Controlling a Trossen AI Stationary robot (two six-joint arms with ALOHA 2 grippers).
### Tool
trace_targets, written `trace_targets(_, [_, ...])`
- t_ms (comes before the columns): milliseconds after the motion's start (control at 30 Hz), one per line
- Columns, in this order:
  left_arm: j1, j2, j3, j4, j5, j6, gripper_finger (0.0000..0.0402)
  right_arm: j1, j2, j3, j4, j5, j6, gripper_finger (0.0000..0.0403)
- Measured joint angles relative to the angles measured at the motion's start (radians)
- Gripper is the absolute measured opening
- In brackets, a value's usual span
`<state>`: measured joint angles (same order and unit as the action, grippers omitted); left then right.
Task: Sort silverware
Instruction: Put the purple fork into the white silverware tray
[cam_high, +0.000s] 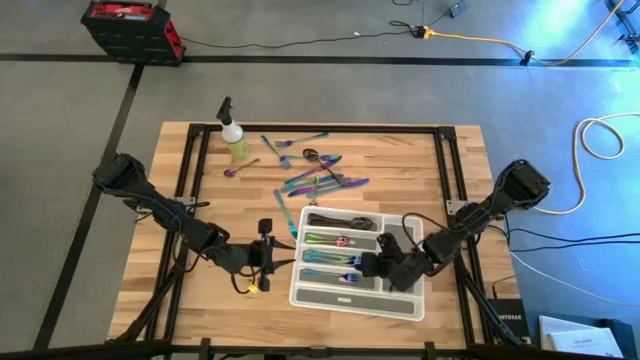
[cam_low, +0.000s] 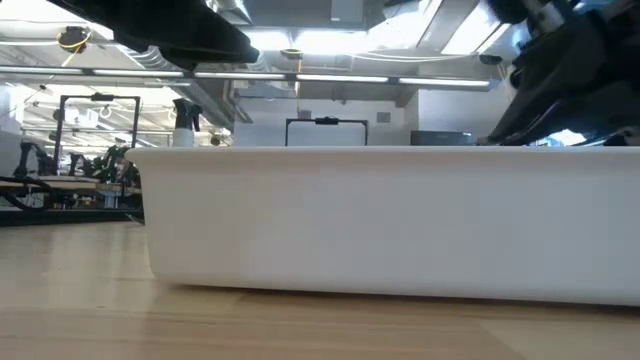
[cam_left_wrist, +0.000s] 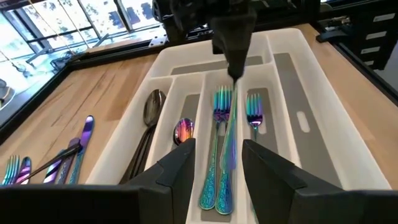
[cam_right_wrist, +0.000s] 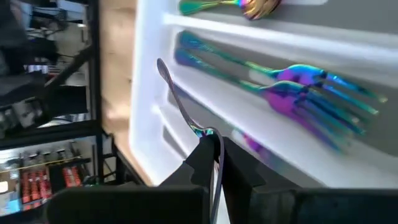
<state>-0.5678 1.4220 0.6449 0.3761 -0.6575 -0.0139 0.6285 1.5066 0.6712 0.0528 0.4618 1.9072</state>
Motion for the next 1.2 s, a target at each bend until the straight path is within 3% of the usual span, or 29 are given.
trace_targets(333, [0.000, 0.000, 0.000, 0.000, 0.000, -0.008, 0.0118, -0.060, 0.000, 0.040, 0.007, -0.091, -0.078, 0.0001])
trace_targets(600, [0.000, 0.000, 0.000, 0.003, 0.000, -0.009, 0.0118, -0.031, 0.002, 0.111, -0.057, -0.079, -0.074, 0.0001])
trace_targets(967, [0.006, 0.000, 0.000, -0.001, 0.000, -0.010, 0.0118, -0.033, 0.130, 0.212, -0.089, -0.099, -0.048, 0.0001])
trace_targets(1200, [0.006, 0.000, 0.000, -0.008, 0.000, -0.017, 0.0118, -0.033, 0.140, 0.225, -0.175, -0.090, -0.033, 0.0001])
